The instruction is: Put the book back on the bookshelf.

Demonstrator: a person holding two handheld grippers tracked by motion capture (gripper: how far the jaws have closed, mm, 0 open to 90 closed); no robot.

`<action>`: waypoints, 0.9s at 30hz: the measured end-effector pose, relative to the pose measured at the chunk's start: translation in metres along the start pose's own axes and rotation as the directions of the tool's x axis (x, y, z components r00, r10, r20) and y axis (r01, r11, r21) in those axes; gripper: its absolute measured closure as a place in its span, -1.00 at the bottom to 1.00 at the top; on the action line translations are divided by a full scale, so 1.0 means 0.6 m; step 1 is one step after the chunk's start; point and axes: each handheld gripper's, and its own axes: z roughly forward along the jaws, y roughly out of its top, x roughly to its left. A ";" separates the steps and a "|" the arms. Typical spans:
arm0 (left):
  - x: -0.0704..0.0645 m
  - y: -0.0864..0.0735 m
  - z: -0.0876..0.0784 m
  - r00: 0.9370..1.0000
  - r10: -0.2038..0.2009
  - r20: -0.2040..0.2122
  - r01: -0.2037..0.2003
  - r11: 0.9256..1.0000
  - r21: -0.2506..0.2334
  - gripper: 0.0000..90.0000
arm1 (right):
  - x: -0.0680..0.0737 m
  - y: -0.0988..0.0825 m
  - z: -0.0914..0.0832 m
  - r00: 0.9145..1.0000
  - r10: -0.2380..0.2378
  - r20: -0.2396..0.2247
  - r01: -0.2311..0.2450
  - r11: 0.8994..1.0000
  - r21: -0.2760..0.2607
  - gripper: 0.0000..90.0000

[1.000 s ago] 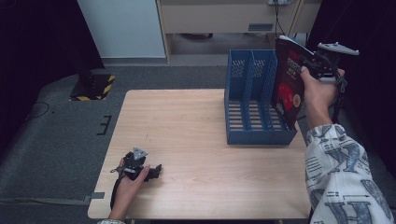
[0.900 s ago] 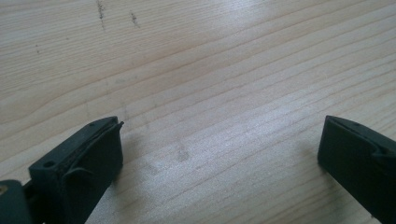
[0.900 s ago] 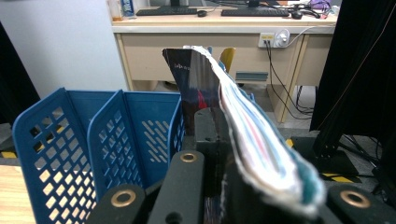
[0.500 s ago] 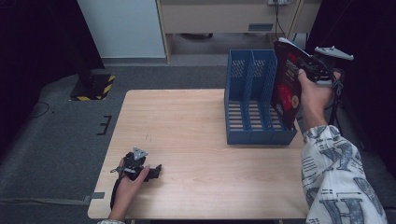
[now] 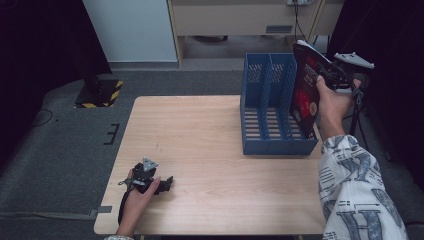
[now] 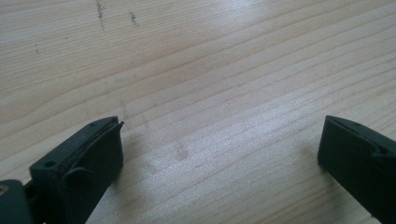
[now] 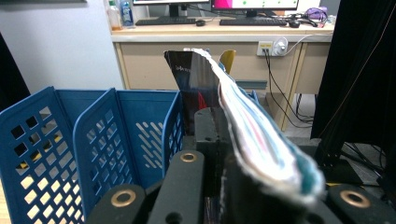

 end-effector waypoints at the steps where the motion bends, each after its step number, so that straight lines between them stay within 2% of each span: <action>1: 0.000 0.000 0.000 1.000 0.000 0.000 0.000 1.000 0.000 -1.00 | 0.000 -0.002 0.000 1.000 0.005 0.001 -0.005 1.000 -0.003 0.93; 9: 0.000 0.000 0.000 1.000 0.001 0.001 -0.001 1.000 0.004 -1.00 | -0.004 -0.035 0.000 1.000 0.023 -0.021 -0.023 1.000 -0.014 0.93; 15: 0.000 0.000 0.000 1.000 0.001 0.001 -0.001 1.000 0.004 -1.00 | -0.003 -0.063 0.003 0.999 0.028 -0.030 -0.028 1.000 -0.001 0.93; 22: -0.001 0.001 0.000 1.000 0.003 0.001 -0.003 1.000 0.005 -1.00 | 0.013 -0.082 -0.003 0.998 -0.010 -0.056 0.011 1.000 0.007 0.92; 27: -0.001 0.001 0.000 1.000 0.004 0.002 -0.004 1.000 0.005 -1.00 | 0.023 -0.086 -0.011 0.998 -0.025 -0.051 0.026 0.999 0.018 0.92</action>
